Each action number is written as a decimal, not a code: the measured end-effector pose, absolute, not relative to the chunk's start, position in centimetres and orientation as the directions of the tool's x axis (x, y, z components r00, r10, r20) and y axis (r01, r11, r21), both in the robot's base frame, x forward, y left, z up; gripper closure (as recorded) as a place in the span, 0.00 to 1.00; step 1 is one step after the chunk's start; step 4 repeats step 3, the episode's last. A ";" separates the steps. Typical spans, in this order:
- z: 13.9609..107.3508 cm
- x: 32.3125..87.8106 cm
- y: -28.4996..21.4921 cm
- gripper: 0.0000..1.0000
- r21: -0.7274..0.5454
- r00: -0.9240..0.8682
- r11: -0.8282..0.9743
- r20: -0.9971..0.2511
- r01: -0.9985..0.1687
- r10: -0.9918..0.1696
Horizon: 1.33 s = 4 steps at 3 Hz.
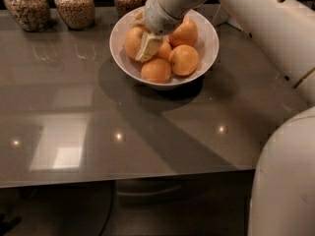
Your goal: Pick orange from white bowl
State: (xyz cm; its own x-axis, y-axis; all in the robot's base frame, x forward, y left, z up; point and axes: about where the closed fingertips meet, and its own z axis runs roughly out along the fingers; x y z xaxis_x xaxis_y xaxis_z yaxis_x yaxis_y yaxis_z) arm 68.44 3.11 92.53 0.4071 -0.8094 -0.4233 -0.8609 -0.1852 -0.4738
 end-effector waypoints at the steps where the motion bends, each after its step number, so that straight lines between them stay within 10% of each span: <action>1: 96.2 67.6 1.9 1.00 -0.562 0.470 -0.160 -0.465 -0.812 -0.750; 4: 102.4 65.4 -1.3 1.00 -0.651 0.534 -0.129 -0.477 -0.748 -0.698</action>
Offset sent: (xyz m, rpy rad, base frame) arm -0.0326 -0.0517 0.1211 0.2752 -0.2199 0.0638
